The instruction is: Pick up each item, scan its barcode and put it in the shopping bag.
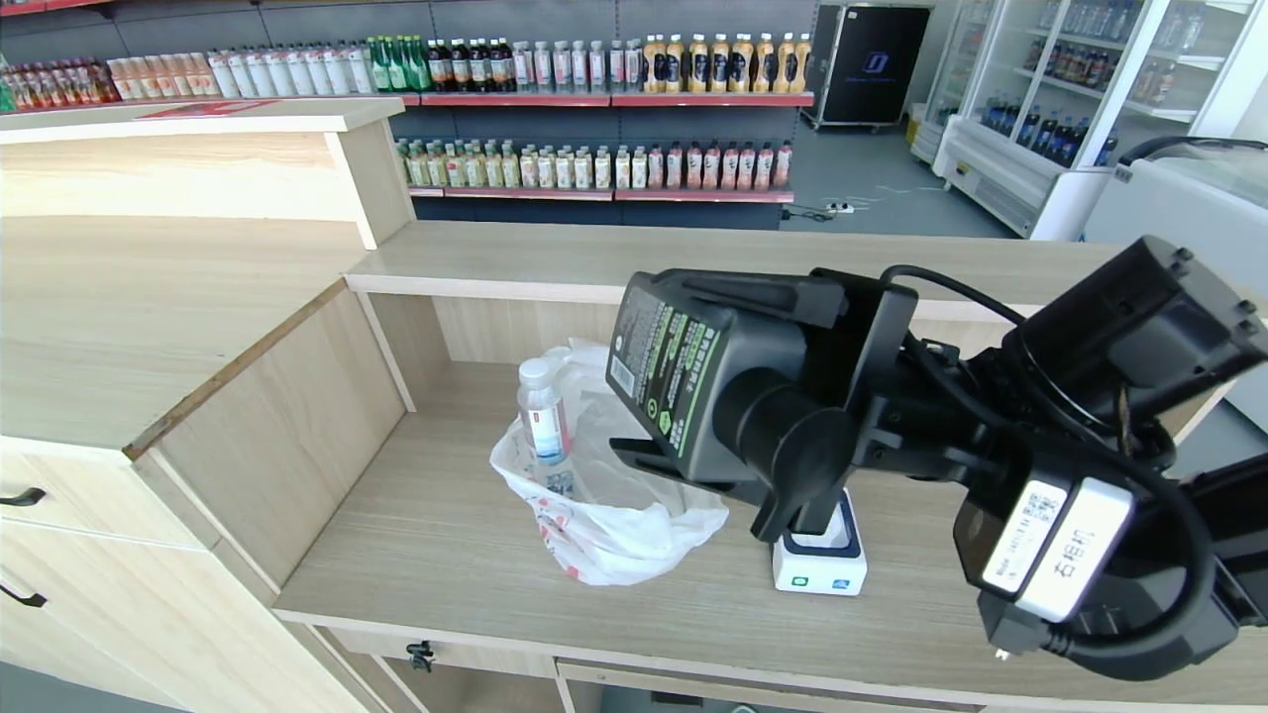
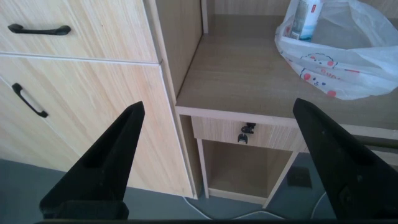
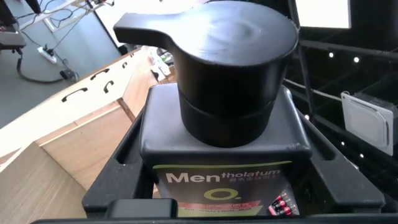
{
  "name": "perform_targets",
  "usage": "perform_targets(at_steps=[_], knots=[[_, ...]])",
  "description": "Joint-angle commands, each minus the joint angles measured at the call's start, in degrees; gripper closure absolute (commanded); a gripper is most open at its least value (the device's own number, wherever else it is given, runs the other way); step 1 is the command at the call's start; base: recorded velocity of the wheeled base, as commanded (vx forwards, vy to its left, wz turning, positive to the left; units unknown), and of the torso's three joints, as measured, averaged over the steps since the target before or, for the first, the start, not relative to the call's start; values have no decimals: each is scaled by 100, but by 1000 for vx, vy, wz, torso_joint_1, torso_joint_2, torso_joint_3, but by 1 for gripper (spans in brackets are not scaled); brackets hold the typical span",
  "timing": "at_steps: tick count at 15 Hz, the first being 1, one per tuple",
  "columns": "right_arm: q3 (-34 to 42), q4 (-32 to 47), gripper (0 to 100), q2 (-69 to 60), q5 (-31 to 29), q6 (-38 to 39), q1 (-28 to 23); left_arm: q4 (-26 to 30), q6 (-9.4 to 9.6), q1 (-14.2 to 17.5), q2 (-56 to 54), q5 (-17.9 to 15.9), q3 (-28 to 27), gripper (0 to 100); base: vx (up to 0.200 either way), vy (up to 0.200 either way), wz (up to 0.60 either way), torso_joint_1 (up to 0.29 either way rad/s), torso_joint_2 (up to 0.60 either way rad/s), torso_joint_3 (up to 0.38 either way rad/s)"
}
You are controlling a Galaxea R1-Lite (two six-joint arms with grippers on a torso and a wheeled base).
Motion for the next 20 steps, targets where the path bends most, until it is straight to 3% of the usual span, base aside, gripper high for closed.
perform_targets(at_steps=[1, 6, 16, 20], knots=[[-135, -1, 100, 164, 9, 11, 89, 0, 0, 2, -2, 2, 0, 0, 0, 0, 0, 0, 0, 0], [-566, -1, 100, 490, 158, 108, 203, 0, -9, 2, -2, 2, 0, 0, 0, 0, 0, 0, 0, 0], [-698, 8, 100, 586, 97, 231, 212, 0, 0, 2, -2, 2, 0, 0, 0, 0, 0, 0, 0, 0], [-522, 561, 100, -249, -1345, 767, 318, 0, 0, 2, -2, 2, 0, 0, 0, 0, 0, 0, 0, 0]])
